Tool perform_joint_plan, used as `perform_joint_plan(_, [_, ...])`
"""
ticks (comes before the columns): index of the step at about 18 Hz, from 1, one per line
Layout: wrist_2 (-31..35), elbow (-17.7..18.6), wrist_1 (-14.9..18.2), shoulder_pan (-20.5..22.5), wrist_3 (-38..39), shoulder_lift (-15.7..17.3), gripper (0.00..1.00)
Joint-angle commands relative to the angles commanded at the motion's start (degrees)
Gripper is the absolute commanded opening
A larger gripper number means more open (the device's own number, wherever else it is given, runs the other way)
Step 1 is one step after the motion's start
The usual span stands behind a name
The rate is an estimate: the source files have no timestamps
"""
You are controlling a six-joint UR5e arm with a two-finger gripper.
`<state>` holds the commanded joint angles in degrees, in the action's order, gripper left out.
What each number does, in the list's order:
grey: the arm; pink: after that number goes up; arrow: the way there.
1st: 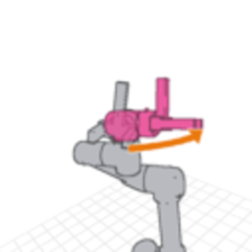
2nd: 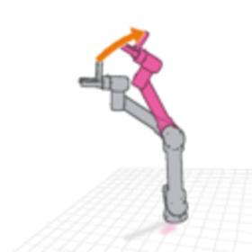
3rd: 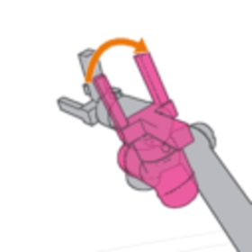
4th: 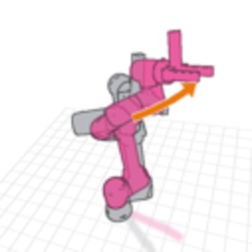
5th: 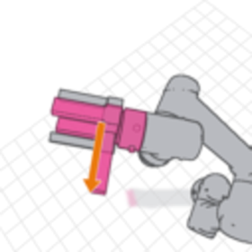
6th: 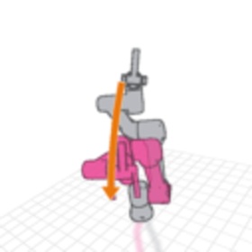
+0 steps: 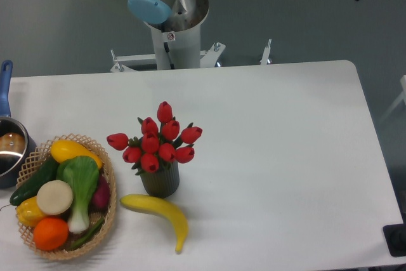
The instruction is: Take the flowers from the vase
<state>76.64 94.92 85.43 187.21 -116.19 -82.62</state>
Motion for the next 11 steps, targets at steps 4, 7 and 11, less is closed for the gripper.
perform_joint_plan(4, [-0.1, 1.1, -2.2, -0.1, 0.3, 0.7, 1.00])
perform_joint_plan(7, [-0.2, 1.4, -2.3, -0.1, 0.4, 0.8, 1.00])
perform_joint_plan(11, [-7.0, 5.4, -2.5, 0.3, 0.4, 1.4, 1.00])
